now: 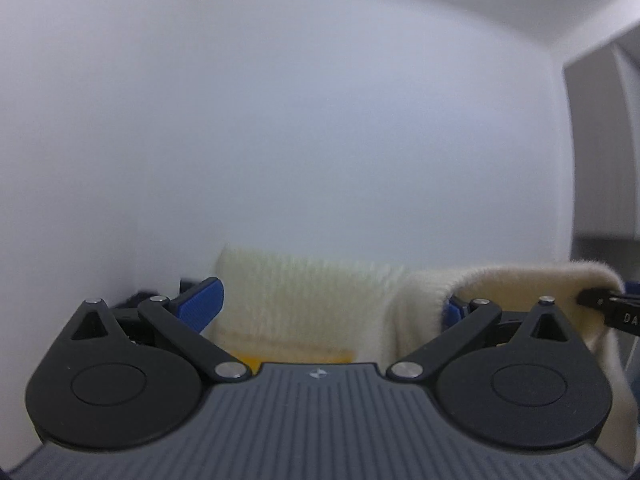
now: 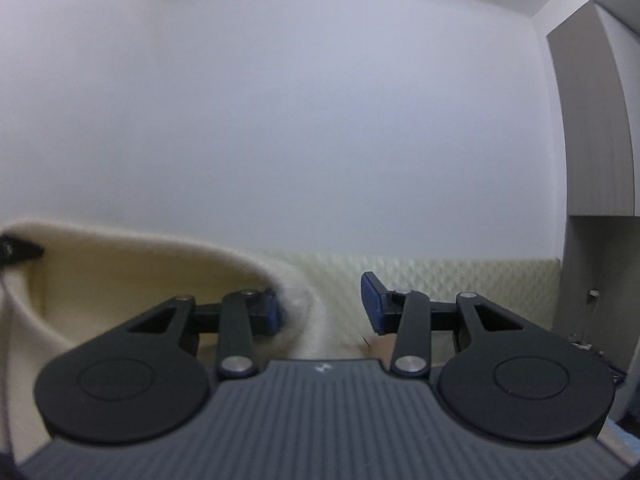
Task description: Fold large clothes
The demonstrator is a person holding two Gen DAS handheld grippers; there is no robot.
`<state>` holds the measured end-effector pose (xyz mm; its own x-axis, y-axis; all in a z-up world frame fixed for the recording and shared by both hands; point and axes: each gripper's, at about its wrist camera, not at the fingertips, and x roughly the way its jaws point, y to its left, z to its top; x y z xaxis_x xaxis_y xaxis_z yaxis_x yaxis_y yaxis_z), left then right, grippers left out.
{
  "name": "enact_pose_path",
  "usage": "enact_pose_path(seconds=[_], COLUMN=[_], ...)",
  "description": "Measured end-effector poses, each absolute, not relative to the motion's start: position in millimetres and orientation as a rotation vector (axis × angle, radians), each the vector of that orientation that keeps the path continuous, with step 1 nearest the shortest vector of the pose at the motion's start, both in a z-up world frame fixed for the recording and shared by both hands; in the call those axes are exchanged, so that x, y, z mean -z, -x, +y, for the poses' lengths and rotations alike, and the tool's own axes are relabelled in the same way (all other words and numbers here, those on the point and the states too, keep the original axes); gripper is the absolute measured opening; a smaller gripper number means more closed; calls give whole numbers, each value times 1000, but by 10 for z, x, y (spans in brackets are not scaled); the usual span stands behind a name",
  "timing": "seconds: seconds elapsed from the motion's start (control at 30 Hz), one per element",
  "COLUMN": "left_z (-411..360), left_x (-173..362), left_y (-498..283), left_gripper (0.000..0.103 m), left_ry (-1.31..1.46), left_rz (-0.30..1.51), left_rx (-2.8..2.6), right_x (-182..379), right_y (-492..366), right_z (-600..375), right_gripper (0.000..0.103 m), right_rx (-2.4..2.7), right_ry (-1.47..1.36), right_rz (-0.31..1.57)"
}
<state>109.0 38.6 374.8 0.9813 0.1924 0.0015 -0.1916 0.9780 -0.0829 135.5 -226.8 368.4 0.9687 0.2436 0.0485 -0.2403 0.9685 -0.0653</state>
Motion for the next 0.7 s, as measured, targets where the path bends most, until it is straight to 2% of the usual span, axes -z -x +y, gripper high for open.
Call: enact_pose_path(seconds=[0.23,0.5,0.6,0.7], left_z=[595,837,1006,1013], left_x=[-2292,-166,529,985], left_y=[-2924,-5388,-5941,-6328], left_gripper=[103,103,103,103], left_ry=[98,107,117,91], left_rz=[126,347,444,517], left_rx=[-227,-238,-223,-194], right_x=[-2439,-742,-209,291], right_y=[-3076,-5188,-5495,-5817], right_z=[-2027,-1769,-1534,-1417], right_gripper=[41,41,41,41], right_rx=[-211,-169,-159,-157], right_ry=[99,76,84,57], right_rz=[90,331,387,456])
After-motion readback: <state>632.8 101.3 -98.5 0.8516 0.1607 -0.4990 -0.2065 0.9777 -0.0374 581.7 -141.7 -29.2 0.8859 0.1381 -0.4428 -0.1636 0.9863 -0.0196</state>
